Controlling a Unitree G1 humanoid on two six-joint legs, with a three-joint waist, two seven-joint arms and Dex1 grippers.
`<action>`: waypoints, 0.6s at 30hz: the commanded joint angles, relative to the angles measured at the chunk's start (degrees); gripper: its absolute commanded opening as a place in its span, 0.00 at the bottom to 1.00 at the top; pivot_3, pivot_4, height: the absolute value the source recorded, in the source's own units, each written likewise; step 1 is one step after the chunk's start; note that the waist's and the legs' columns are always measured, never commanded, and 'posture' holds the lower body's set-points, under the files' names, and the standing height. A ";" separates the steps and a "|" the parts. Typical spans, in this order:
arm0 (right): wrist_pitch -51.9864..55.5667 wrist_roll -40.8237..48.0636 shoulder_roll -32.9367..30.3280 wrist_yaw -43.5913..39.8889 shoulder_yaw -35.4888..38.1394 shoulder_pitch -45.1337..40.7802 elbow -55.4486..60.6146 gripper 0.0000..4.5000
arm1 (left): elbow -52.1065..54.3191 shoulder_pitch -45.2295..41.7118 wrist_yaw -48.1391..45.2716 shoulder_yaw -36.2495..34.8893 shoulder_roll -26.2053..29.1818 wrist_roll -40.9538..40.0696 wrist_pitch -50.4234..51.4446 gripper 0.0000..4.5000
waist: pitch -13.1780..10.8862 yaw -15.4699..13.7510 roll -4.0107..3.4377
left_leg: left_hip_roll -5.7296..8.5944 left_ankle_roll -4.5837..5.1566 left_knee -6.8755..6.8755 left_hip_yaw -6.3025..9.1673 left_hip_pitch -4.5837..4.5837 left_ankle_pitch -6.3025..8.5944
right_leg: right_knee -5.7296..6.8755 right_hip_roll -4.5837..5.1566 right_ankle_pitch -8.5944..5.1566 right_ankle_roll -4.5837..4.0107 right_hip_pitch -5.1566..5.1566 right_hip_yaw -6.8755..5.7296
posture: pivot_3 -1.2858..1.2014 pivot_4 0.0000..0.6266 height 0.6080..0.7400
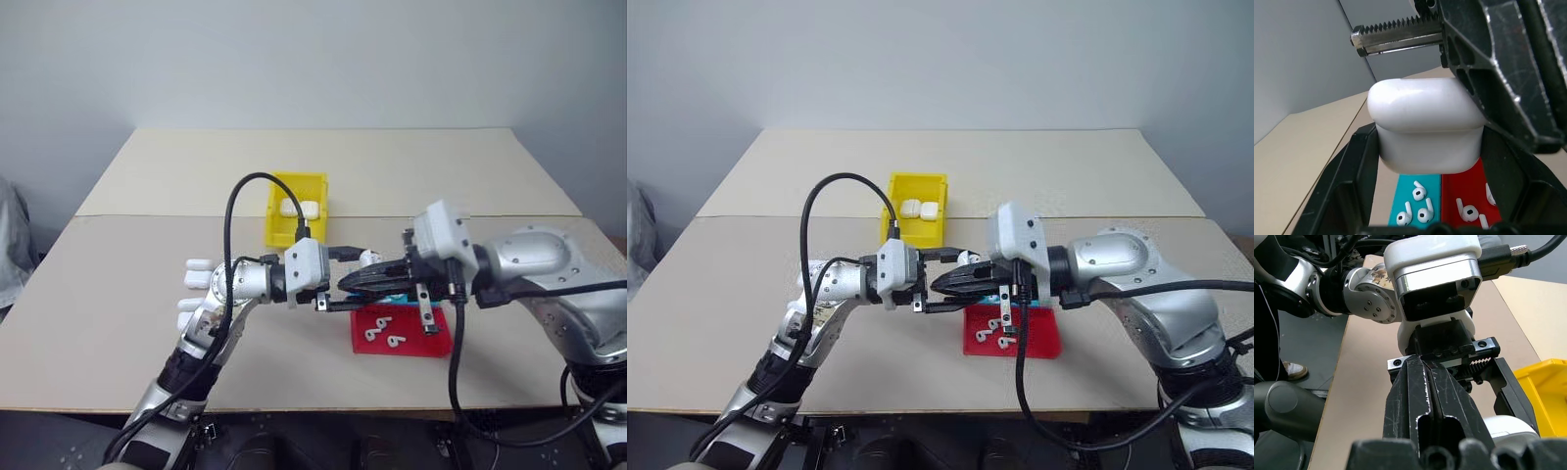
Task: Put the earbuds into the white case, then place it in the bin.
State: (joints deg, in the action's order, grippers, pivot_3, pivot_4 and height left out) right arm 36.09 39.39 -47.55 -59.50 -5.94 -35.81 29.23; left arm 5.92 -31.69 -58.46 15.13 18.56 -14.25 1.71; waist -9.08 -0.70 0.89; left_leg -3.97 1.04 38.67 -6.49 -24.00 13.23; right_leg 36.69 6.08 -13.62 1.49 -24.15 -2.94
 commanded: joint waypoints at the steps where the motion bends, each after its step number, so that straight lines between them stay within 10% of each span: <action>1: -1.25 -1.90 -0.85 -0.20 1.48 -0.13 0.11 0.02 | 3.27 -0.02 0.47 -1.60 -0.37 -2.57 -0.20 0.62 | 0.00 -0.01 0.00 | 0.00 0.00 0.00 0.00 0.00 0.00 | 0.00 0.00 0.00 0.00 0.00 0.00 | 0.52 0.24 1.00; 18: 0.80 14.06 1.77 4.49 18.41 2.30 1.33 0.02 | -0.96 0.53 5.26 -4.94 -1.09 -1.13 -3.82 0.62 | 0.00 -0.02 0.00 | 0.00 0.00 0.01 0.02 -0.01 0.00 | -0.01 -0.01 0.00 0.00 0.03 -0.01 | 0.52 0.24 1.00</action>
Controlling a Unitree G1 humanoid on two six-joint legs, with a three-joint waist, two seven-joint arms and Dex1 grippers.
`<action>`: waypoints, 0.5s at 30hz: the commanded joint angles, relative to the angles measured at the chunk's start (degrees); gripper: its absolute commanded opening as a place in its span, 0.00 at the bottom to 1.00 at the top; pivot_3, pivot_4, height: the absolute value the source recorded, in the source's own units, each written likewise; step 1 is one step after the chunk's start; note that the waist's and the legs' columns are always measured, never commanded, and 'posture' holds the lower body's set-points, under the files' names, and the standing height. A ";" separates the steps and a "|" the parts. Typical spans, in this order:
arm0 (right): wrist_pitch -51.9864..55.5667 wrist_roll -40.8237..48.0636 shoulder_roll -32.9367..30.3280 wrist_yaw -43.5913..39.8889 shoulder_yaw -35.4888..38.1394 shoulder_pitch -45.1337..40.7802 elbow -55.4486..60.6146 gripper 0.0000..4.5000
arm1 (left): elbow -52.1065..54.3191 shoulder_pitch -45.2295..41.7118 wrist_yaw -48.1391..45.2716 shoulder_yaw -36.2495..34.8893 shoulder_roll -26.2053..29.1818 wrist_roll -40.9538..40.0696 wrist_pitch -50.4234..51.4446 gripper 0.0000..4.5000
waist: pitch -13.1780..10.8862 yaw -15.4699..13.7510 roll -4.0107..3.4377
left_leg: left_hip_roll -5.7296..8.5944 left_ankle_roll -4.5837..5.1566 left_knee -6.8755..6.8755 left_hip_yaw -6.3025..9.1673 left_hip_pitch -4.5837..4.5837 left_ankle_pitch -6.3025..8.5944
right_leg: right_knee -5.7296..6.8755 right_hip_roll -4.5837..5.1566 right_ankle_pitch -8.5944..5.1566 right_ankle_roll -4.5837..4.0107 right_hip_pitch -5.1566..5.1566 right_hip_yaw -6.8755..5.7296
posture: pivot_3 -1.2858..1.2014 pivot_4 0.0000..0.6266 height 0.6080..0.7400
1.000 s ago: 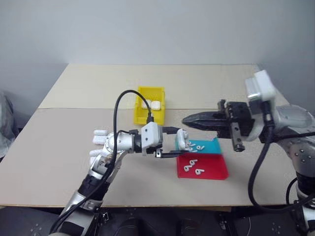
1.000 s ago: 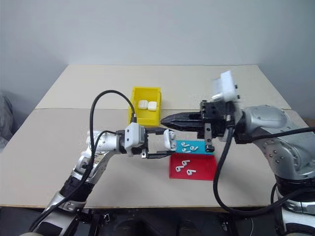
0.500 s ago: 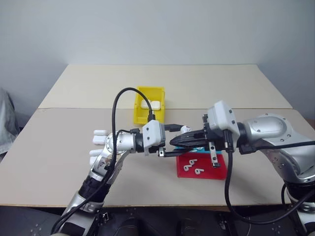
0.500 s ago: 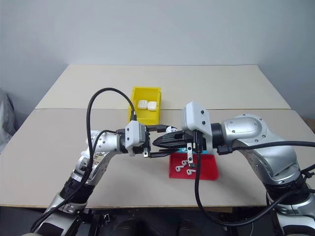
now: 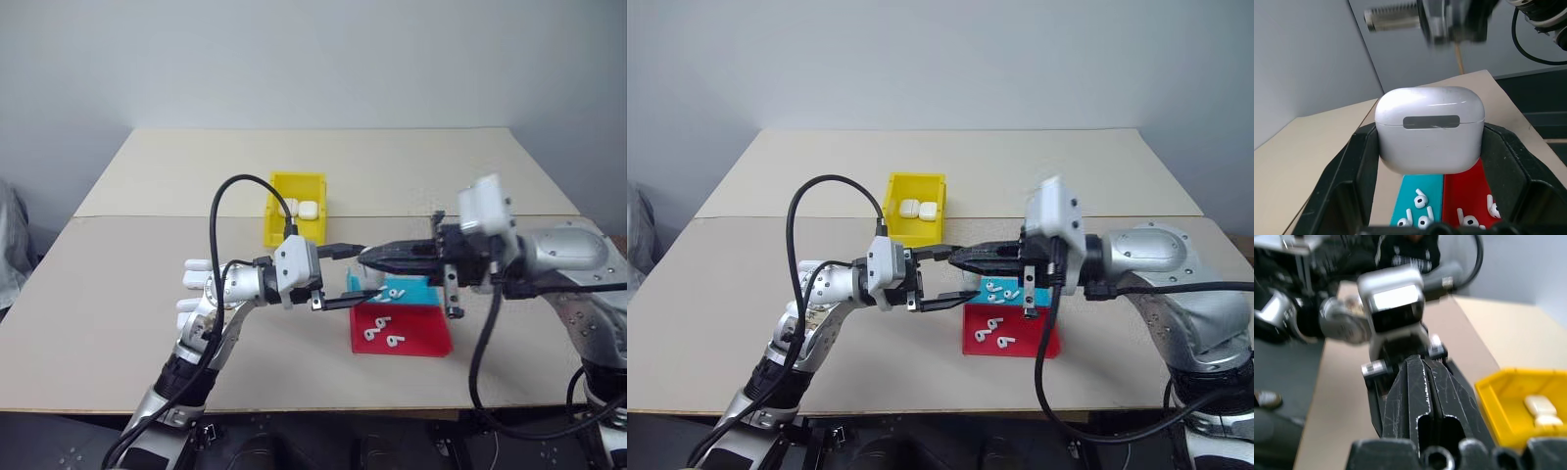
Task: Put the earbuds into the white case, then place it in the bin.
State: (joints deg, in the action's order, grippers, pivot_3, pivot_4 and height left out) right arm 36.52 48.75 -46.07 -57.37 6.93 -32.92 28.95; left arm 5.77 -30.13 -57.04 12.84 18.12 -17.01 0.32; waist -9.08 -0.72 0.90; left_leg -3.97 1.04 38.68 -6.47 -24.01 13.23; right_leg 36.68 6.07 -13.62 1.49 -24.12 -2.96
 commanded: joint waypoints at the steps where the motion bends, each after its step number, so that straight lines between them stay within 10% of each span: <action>1: 0.88 5.33 0.44 4.15 6.84 0.10 1.49 0.02 | -2.34 -2.39 8.01 -3.74 -1.42 3.91 -2.69 0.62 | 0.00 -0.02 0.00 | 0.00 0.00 0.01 0.00 0.00 0.00 | 0.00 0.00 0.00 0.00 0.00 0.00 | 0.52 0.24 1.00; 9: 2.31 7.63 0.62 10.90 10.17 9.09 4.81 0.02 | -16.07 -16.00 38.90 -11.03 -5.91 18.85 3.26 0.62 | -0.02 -0.75 0.04 | 0.02 0.03 0.02 0.13 -0.08 0.01 | -0.07 0.02 0.01 0.01 0.05 -0.15 | 0.52 0.24 1.00; 15: 2.61 5.83 0.67 13.61 7.10 10.00 4.94 0.02 | -26.83 -19.24 44.03 -8.52 -5.75 24.85 2.83 0.62 | -0.02 -0.31 0.05 | 0.04 0.02 0.05 0.07 -0.09 0.01 | -0.03 0.04 0.03 0.05 0.01 -0.15 | 0.52 0.24 1.00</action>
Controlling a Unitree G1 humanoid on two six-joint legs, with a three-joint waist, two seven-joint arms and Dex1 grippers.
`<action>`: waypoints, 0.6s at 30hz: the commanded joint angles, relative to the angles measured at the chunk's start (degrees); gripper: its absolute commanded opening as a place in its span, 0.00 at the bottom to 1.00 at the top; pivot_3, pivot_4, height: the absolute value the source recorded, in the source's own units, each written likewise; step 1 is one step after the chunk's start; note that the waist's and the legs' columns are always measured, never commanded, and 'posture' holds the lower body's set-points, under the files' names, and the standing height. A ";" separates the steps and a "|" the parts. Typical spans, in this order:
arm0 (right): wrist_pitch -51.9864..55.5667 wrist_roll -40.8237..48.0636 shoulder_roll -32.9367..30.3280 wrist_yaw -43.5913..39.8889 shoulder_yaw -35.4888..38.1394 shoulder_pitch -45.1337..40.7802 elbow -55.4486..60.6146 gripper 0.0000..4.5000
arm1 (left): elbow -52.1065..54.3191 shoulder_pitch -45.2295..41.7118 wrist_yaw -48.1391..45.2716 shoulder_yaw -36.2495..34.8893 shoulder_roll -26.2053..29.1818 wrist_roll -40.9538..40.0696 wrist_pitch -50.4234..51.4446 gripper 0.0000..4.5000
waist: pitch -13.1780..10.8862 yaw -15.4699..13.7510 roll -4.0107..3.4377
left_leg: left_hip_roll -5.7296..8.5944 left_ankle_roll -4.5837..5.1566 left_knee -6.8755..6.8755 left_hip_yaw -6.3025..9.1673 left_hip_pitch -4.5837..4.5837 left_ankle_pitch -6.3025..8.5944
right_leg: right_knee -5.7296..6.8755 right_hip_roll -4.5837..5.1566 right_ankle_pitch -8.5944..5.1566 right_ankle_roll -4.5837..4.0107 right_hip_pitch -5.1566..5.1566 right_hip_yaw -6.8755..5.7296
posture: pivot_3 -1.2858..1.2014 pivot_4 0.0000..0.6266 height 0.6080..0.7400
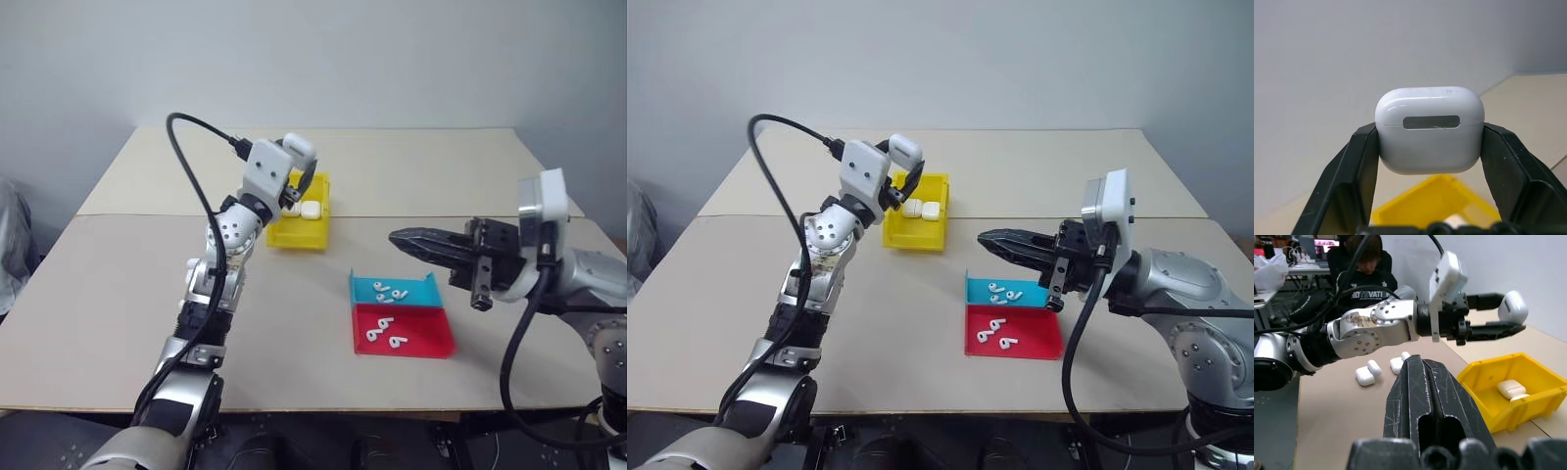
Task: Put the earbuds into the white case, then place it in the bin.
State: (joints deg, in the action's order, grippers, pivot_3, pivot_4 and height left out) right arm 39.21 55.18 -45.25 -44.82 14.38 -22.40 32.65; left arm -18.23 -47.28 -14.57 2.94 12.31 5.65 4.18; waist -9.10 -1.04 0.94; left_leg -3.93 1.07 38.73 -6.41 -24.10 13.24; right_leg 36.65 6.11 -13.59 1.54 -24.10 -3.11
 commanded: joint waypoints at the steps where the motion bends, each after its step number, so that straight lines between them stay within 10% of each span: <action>1: -0.01 -0.89 -0.32 1.33 -0.68 -0.50 1.10 0.02 | -4.73 -2.40 1.65 1.96 0.09 2.81 -2.22 0.62 | 0.00 0.04 0.00 | 0.00 -0.01 -0.01 0.01 -0.01 0.00 | 0.01 0.00 0.00 0.00 -0.01 -0.02 | 0.52 0.24 1.00; 5: 0.54 -1.18 -1.00 2.28 -0.99 0.13 1.07 0.02 | -11.71 -4.68 3.81 2.21 -1.19 3.47 -2.20 0.62 | -0.02 -0.04 0.04 | 0.00 -0.01 -0.01 0.01 -0.08 -0.01 | -0.03 0.00 0.00 0.00 -0.04 -0.04 | 0.52 0.24 1.00; 10: 0.79 -0.90 -1.42 3.06 -0.81 0.94 1.46 0.00 | -15.75 -6.81 5.24 2.37 -2.65 3.66 -2.38 0.98 | -0.02 -0.05 0.04 | 0.02 0.01 0.00 0.01 -0.13 0.00 | -0.12 0.01 0.01 0.01 -0.04 -0.06 | 0.52 0.24 1.00; 18: 0.66 -4.04 -3.73 2.35 -0.96 3.83 0.63 0.00 | -4.88 -1.94 -7.57 0.80 0.02 -4.01 -1.09 0.99 | -0.02 0.34 0.03 | 0.01 -0.01 -0.01 0.01 -0.11 0.00 | -0.04 0.01 0.00 0.01 -0.05 -0.05 | 0.52 0.24 1.00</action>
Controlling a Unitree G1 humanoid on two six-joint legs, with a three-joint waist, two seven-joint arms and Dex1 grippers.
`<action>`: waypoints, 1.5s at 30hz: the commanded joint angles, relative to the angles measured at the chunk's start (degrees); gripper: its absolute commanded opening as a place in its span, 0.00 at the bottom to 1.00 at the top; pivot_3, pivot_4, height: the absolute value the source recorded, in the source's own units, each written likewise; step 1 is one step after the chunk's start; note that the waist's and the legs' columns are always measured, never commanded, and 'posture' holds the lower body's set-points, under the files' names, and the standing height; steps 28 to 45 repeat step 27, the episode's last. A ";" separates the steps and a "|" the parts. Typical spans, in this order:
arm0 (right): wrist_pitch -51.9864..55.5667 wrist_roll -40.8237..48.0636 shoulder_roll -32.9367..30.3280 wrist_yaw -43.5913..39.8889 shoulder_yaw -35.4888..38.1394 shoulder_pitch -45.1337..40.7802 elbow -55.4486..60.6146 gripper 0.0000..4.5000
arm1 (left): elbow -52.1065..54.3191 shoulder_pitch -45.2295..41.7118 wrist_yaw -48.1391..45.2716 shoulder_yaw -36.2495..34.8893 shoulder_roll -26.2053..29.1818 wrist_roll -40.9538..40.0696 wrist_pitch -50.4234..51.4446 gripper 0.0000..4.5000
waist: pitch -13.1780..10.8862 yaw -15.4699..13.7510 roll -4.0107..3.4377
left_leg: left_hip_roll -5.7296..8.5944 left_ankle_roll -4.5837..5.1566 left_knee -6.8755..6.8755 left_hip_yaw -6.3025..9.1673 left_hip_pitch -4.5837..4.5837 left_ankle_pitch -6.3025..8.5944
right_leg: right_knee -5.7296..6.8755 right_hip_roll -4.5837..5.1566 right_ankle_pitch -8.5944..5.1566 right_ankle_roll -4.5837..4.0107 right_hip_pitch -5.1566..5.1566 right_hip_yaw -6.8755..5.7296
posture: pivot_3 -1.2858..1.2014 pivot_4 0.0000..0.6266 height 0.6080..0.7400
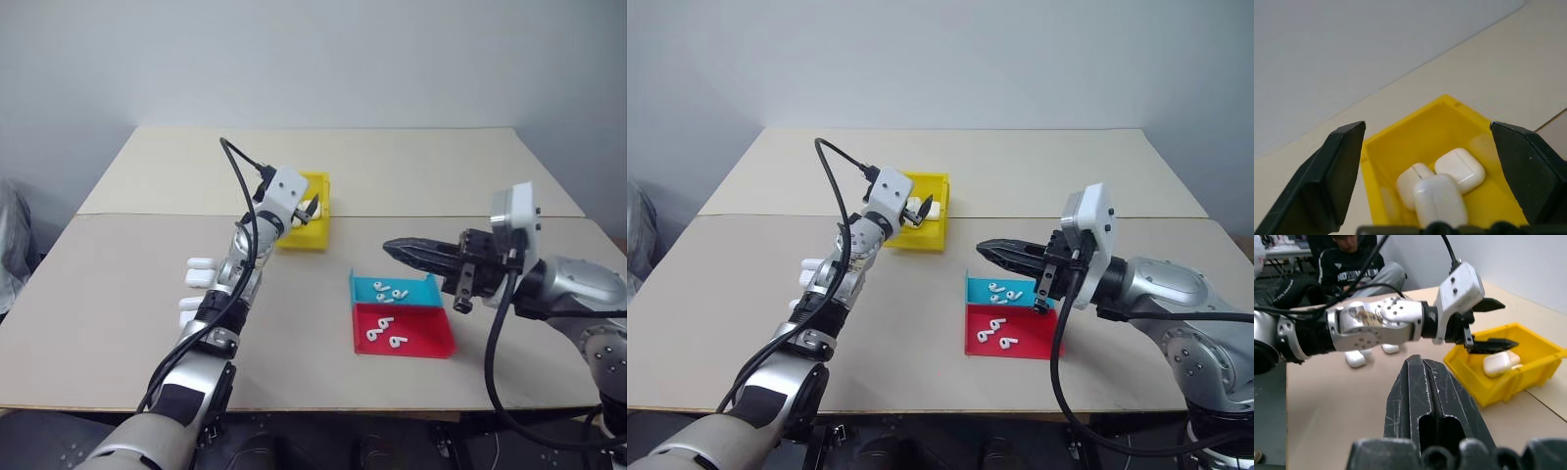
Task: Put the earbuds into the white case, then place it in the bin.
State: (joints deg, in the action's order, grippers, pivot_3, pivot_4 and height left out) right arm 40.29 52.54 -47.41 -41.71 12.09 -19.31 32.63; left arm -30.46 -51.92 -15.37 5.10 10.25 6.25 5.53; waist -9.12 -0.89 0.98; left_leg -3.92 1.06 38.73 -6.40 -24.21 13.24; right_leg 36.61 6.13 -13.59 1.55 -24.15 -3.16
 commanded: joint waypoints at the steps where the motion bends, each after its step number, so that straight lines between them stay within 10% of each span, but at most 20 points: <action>1: -0.65 -2.44 -2.54 -1.51 1.50 1.49 0.36 0.00 | 11.09 4.92 -10.84 -1.80 3.40 -7.36 -3.06 0.99 | 0.01 0.37 -0.02 | -0.01 0.00 -0.01 -0.02 0.01 0.00 | 0.01 0.00 0.00 0.00 -0.02 0.04 | 0.52 0.24 1.00; 10: -16.69 -19.05 -16.56 -21.12 6.62 12.94 -12.27 0.00 | 43.90 29.13 -42.12 -8.49 27.75 -30.49 11.06 0.99 | 0.02 0.35 -0.05 | -0.05 -0.07 0.00 -0.08 0.24 -0.04 | 0.10 -0.01 -0.02 0.00 0.09 0.16 | 0.52 0.24 1.00; 17: -37.01 -22.71 -16.01 -35.10 12.75 14.27 -22.42 0.00 | 52.32 38.20 -48.97 -20.05 40.32 -45.22 22.96 0.99 | 0.01 0.11 -0.03 | -0.07 -0.08 -0.16 -0.07 0.39 -0.04 | 0.07 -0.02 -0.07 0.03 0.13 0.18 | 0.52 0.24 1.00; 45: -37.94 -24.37 -15.71 -35.58 10.42 13.79 -23.99 0.00 | 55.49 38.99 -47.25 -22.87 42.98 -49.28 26.85 0.99 | 0.01 0.23 -0.04 | -0.06 -0.09 -0.17 -0.15 0.46 -0.04 | 0.11 -0.04 -0.07 0.01 0.14 0.26 | 0.52 0.24 1.00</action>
